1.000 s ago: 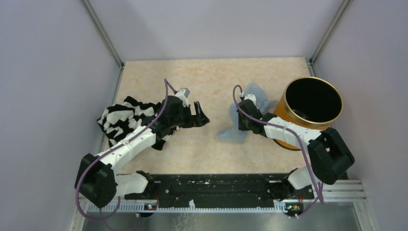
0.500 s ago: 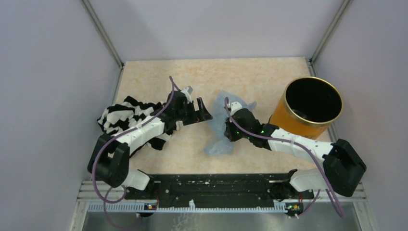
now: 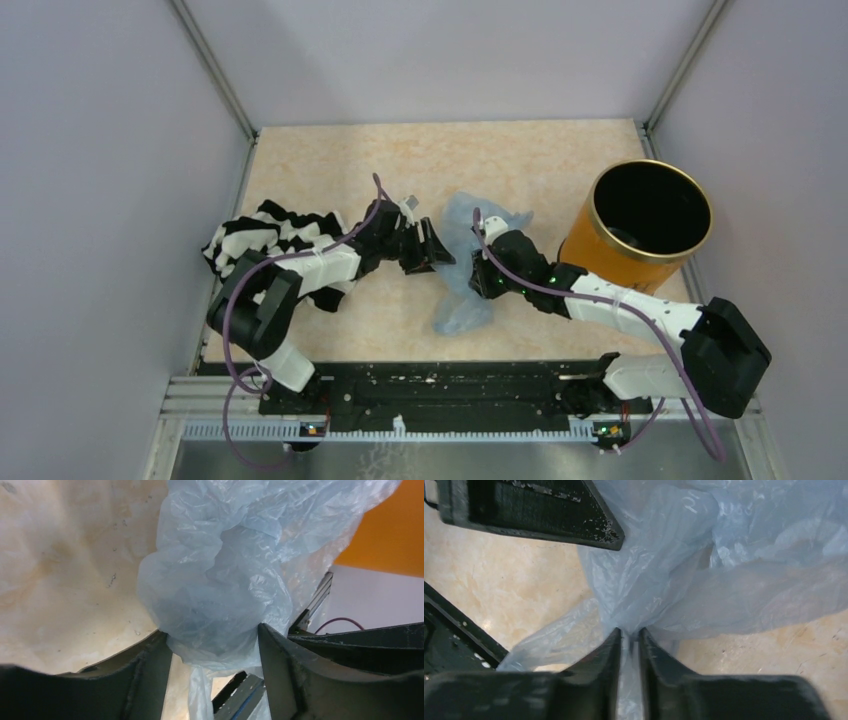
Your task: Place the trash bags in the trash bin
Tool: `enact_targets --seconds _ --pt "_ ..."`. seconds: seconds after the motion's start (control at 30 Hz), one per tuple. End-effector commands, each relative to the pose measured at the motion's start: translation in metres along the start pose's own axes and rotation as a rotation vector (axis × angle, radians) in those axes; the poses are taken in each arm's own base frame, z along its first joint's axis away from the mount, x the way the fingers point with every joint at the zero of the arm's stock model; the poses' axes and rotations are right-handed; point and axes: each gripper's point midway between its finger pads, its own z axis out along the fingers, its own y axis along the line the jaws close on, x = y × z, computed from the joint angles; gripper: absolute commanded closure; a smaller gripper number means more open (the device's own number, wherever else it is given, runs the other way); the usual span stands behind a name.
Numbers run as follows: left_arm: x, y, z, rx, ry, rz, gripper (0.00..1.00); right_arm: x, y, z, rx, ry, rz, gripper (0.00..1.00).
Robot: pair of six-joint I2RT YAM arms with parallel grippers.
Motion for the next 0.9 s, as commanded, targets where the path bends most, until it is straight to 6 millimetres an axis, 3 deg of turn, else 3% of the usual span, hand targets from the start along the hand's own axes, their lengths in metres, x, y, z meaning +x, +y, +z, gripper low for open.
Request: enact_targets --seconds 0.0,0.17,0.37,0.53,0.7,0.87 --pt "0.007 -0.007 0.012 0.072 0.013 -0.031 0.42 -0.006 0.0 -0.007 0.019 -0.013 0.028 0.69" --pt "0.006 -0.006 0.014 0.068 0.0 -0.03 0.74 0.01 -0.001 -0.028 0.04 0.082 0.049 0.35" --pt "0.001 -0.009 0.008 0.064 -0.038 -0.032 0.98 0.02 0.009 -0.056 0.075 0.133 0.028 0.17" --pt "-0.005 -0.018 0.002 0.078 -0.076 -0.042 1.0 0.021 0.028 -0.058 0.11 0.121 0.085 0.12" --pt "-0.008 -0.026 -0.004 0.094 -0.109 -0.057 1.0 0.013 0.036 -0.045 0.186 0.079 0.157 0.11" --pt "-0.009 -0.032 -0.008 0.111 -0.113 -0.055 1.0 0.027 0.038 -0.027 0.224 0.114 0.159 0.11"
